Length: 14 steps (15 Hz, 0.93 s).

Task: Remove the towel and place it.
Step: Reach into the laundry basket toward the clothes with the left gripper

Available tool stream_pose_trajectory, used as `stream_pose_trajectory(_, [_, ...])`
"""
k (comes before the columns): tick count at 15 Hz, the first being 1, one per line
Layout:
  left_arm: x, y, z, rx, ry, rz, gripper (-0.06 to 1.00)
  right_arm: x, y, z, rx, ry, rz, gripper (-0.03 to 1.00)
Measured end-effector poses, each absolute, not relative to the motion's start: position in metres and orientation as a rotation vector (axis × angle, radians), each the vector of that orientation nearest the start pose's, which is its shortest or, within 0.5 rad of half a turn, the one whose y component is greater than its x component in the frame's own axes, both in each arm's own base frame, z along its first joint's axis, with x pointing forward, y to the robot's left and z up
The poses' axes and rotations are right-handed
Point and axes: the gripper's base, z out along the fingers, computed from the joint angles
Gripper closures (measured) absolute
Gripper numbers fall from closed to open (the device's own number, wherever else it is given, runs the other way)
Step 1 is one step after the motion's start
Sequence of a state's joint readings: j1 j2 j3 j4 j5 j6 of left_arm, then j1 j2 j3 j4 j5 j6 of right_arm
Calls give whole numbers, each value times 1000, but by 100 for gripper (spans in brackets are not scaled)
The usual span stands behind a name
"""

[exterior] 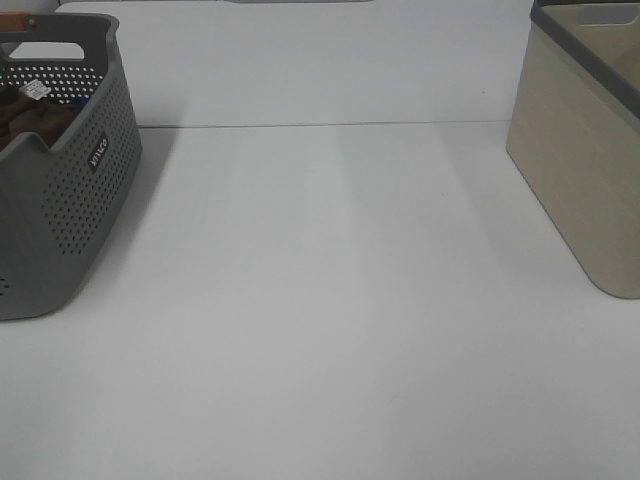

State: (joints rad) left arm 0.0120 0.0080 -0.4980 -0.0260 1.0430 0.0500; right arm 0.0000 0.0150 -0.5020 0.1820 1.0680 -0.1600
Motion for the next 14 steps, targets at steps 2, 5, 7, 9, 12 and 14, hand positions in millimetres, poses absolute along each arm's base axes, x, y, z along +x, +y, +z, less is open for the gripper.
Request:
stream_pose_trajectory(2, [-3, -2, 278, 39, 2036, 8, 14, -4, 14, 278, -172, 2046, 119, 16])
stream_pose_trajectory(5, [-3, -2, 278, 39, 2036, 8, 14, -4, 14, 278, -172, 2046, 119, 16])
stream_pose_trajectory(7, [-3, -2, 278, 39, 2036, 8, 14, -4, 14, 278, -172, 2046, 119, 16])
stream_pose_trajectory(9, [-3, -2, 278, 39, 2036, 8, 14, -4, 14, 278, -172, 2046, 119, 16])
stream_pose_trajectory(12, [-3, -2, 278, 39, 2036, 8, 14, -4, 14, 278, -172, 2046, 119, 16])
stream_pose_trajectory(14, [-3, -2, 278, 39, 2036, 8, 14, -4, 14, 278, -172, 2046, 119, 16])
